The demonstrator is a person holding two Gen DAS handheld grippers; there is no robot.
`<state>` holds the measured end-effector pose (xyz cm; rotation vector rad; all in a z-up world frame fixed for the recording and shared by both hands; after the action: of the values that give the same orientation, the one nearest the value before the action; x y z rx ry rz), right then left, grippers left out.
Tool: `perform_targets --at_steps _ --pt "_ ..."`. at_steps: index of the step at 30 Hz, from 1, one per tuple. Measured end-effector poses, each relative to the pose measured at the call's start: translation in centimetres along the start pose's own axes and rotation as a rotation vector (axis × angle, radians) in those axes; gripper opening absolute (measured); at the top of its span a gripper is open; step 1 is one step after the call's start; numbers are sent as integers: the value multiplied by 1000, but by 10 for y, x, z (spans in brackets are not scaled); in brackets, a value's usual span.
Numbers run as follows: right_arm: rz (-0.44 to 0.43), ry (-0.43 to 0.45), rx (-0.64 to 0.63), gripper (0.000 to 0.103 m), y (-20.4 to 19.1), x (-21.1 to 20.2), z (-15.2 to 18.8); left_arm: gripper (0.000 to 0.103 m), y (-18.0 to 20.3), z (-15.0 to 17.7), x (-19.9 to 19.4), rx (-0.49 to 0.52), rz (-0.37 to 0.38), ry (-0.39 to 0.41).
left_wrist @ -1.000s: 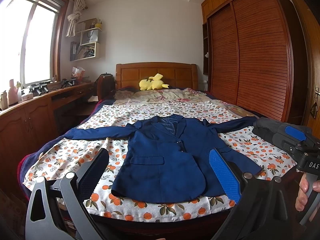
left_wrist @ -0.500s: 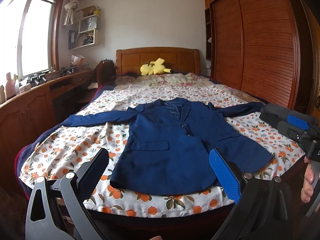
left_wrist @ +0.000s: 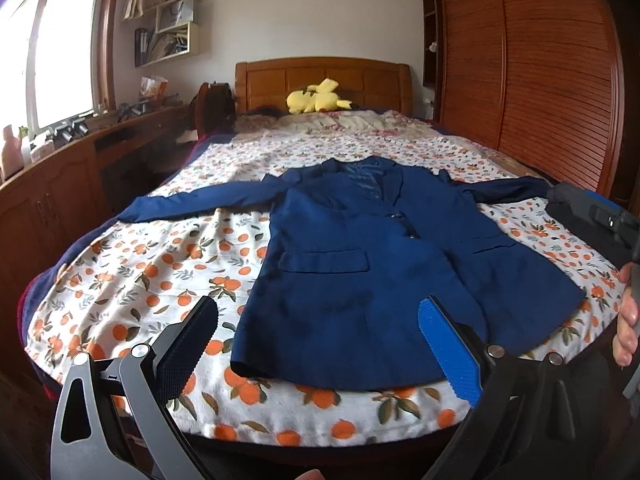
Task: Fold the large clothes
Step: 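Move the left tool to the jacket sleeve and close on it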
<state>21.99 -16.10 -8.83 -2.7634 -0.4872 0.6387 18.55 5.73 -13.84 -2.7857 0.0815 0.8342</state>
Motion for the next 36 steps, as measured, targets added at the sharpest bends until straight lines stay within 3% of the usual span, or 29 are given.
perform_targets --at_steps 22,30,36 --pt "-74 -127 -24 96 -19 161 13 101 -109 -11 129 -77 -90 -97" --pt "-96 -152 -65 96 -29 212 9 101 -135 -17 171 -111 -93 -137" --pt "-91 -205 -79 96 -17 239 35 101 -150 -26 202 -140 -61 -159"
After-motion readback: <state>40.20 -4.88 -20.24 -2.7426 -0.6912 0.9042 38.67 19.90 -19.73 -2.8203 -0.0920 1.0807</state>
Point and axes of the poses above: each gripper's, at about its wrist camera, not at the fingertips, and x roughly the way its jaws point, y to its right, z to its underside, the point moved 10 cm from there along x, roughly the way its jaws point, and after that the axes turned 13 degrees about x, right-handed, at the moved point
